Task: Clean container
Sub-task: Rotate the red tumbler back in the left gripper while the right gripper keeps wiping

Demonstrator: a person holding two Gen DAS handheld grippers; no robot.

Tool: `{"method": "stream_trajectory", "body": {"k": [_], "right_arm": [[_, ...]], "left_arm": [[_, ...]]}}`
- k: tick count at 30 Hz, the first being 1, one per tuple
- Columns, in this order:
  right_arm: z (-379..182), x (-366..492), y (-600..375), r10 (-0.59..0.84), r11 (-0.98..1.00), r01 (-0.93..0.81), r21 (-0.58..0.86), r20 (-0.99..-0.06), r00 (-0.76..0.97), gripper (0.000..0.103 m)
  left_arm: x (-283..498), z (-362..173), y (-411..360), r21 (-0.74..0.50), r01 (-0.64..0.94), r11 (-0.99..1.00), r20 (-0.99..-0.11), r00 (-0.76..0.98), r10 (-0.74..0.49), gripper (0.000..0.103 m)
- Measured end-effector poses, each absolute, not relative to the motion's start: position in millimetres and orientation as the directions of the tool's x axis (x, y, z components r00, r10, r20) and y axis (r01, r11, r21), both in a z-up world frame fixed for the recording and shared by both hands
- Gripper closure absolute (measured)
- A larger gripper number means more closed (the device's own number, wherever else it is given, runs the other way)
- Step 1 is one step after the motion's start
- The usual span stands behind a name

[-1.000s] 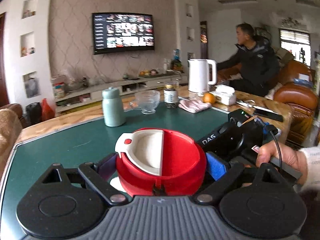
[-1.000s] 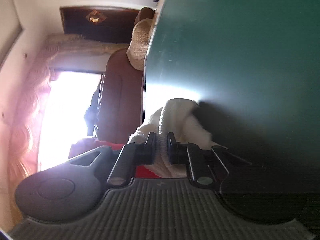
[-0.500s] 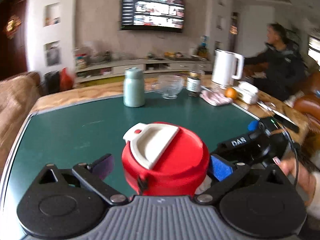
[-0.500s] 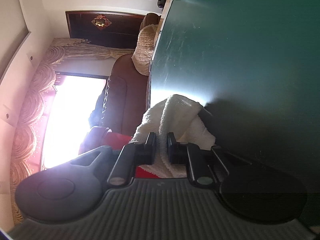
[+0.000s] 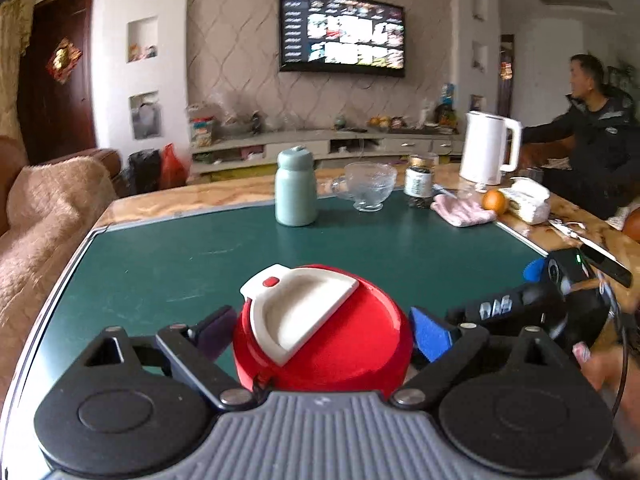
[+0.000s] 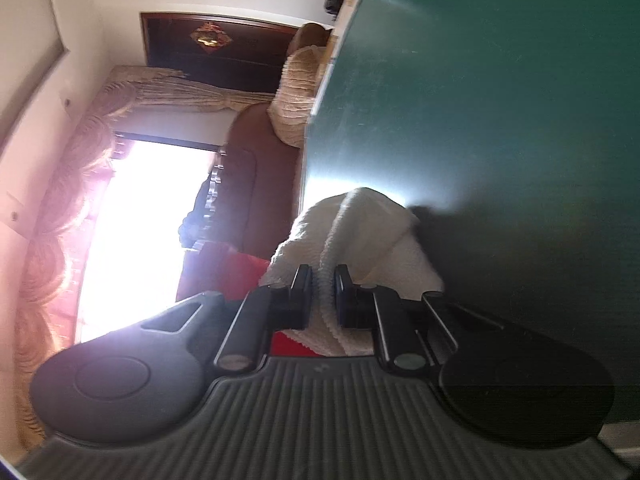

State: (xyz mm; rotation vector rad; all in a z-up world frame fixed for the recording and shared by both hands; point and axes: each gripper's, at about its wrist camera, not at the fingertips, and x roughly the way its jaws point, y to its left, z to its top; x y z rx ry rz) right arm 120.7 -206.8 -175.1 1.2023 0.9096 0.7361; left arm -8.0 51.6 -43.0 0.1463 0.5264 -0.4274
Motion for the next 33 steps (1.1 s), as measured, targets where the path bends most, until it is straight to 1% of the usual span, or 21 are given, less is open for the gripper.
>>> {"method": "stream_trajectory", "body": {"k": [2,4,5,8,10,11,12,13,15,16,19,22,24,25,28,29,31,33], "right_arm": [[-165,122,-209,0.875,0.160,-0.031,0.987,-0.127,0.468,0.088],[-163,126,-209,0.879,0.138,-0.043,0.989,-0.102,0.465,0.088],[-166,128,-206,0.882,0.149,-0.040,0.988,-0.115,0.456,0.088],[-186,133,-195,0.871,0.261,0.010,0.965,-0.240,0.428,0.088],[-195,133,-195,0.868,0.282,0.046,0.958,-0.275,0.414,0.088],[-193,131,-195,0.868,0.279,0.048,0.959,-0.274,0.415,0.088],[-188,129,-197,0.872,0.264,0.036,0.964,-0.255,0.418,0.088],[-183,127,-200,0.880,0.233,0.021,0.972,-0.220,0.420,0.088],[-171,123,-206,0.898,0.140,-0.012,0.990,-0.122,0.423,0.088],[-166,122,-208,0.900,0.125,-0.027,0.992,-0.102,0.424,0.088],[-169,124,-207,0.901,0.180,-0.041,0.983,-0.148,0.407,0.088],[-198,127,-207,0.893,0.242,0.057,0.968,-0.246,0.376,0.088],[-202,124,-210,0.891,0.251,0.078,0.965,-0.262,0.370,0.088],[-199,124,-212,0.895,0.240,0.073,0.968,-0.250,0.370,0.088],[-179,127,-216,0.917,0.142,0.002,0.990,-0.132,0.377,0.088],[-174,130,-216,0.921,0.123,-0.020,0.992,-0.106,0.375,0.088],[-170,136,-210,0.928,0.146,-0.046,0.988,-0.121,0.353,0.088],[-181,142,-205,0.936,0.170,-0.027,0.985,-0.153,0.317,0.088]], "left_arm": [[-12,-45,57,0.028,0.463,0.886,-0.496,0.776,-0.390,0.009],[-16,-47,62,0.027,0.497,0.867,-0.475,0.770,-0.426,0.009],[-18,-48,66,0.027,0.522,0.852,-0.466,0.761,-0.452,0.009],[-24,-48,68,0.072,0.592,0.803,-0.456,0.735,-0.501,0.008],[-28,-48,66,0.101,0.624,0.775,-0.459,0.720,-0.520,0.008],[-28,-48,66,0.110,0.637,0.763,-0.460,0.713,-0.529,0.008],[-28,-48,67,0.111,0.647,0.754,-0.462,0.706,-0.537,0.008],[-28,-47,67,0.111,0.656,0.746,-0.464,0.699,-0.545,0.008],[-27,-47,68,0.102,0.669,0.736,-0.468,0.685,-0.558,0.008],[-26,-47,69,0.097,0.674,0.733,-0.470,0.680,-0.563,0.008],[-24,-47,68,0.100,0.690,0.717,-0.473,0.667,-0.575,0.008],[-22,-47,67,0.110,0.707,0.698,-0.485,0.651,-0.584,0.008],[-19,-46,67,0.113,0.723,0.681,-0.496,0.635,-0.592,0.008],[-17,-46,67,0.114,0.732,0.672,-0.502,0.626,-0.597,0.008],[-11,-45,67,0.112,0.753,0.648,-0.513,0.603,-0.611,0.008],[-9,-45,67,0.111,0.758,0.643,-0.515,0.597,-0.615,0.008],[-7,-45,65,0.113,0.768,0.631,-0.518,0.587,-0.622,0.008],[-4,-46,65,0.117,0.777,0.619,-0.520,0.579,-0.628,0.008]]}}
